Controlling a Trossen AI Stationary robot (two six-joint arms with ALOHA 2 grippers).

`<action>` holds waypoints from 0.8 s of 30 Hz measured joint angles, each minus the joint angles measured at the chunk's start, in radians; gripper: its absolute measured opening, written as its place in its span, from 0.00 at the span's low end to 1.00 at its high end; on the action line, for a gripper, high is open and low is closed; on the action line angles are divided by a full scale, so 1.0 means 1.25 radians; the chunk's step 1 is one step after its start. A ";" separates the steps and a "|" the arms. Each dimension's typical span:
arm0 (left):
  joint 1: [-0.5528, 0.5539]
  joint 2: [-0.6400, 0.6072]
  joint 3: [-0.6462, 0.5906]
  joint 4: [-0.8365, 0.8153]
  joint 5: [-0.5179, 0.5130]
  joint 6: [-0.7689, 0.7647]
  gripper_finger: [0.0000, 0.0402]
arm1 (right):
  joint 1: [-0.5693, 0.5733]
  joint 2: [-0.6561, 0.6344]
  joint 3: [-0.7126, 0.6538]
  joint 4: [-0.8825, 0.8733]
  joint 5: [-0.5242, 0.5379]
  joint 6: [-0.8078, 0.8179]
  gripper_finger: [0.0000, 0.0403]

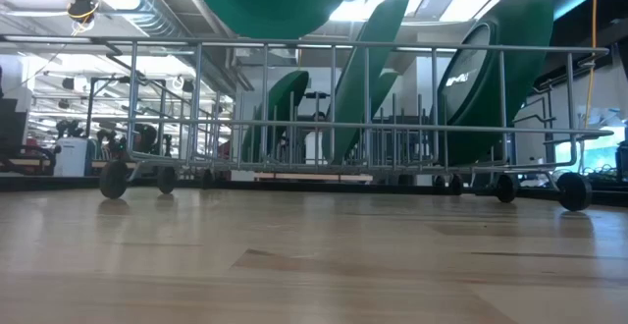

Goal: Sort dishes
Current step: Put the light green plate in the dish rack

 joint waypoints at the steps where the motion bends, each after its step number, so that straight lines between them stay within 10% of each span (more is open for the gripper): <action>1: -0.002 0.000 0.000 0.000 -0.001 -0.001 0.00 | 0.000 0.000 0.000 0.002 0.017 0.001 0.31; 13: -0.008 0.003 0.000 -0.001 0.001 -0.006 0.00 | 0.000 0.000 0.000 0.005 -0.059 0.011 0.31; 24: -0.014 0.003 0.000 0.001 0.002 -0.027 0.00 | 0.001 0.000 0.000 0.000 -0.354 -0.627 0.31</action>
